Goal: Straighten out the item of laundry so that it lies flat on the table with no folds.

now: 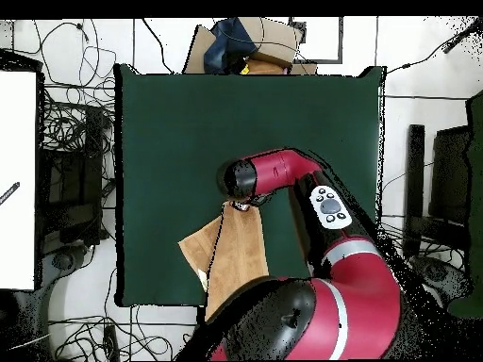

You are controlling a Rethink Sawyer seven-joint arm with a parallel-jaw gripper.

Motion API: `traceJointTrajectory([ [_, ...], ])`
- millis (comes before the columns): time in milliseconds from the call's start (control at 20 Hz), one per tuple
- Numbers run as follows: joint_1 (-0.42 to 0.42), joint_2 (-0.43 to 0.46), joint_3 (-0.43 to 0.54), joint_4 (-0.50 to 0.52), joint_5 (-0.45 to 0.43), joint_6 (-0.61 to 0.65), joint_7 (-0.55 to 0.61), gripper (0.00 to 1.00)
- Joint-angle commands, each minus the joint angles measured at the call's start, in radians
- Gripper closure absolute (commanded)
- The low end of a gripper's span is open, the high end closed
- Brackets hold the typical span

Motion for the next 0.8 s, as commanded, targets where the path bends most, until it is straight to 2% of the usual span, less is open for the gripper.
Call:
traceJointTrajectory([
  [50, 0.008, 0.023, -0.052, 0.01, 0.013, 0.058, 0.099, 0.0],
  [800, 0.009, 0.019, -0.056, 0.018, 0.04, 0.059, 0.101, 0.0],
])
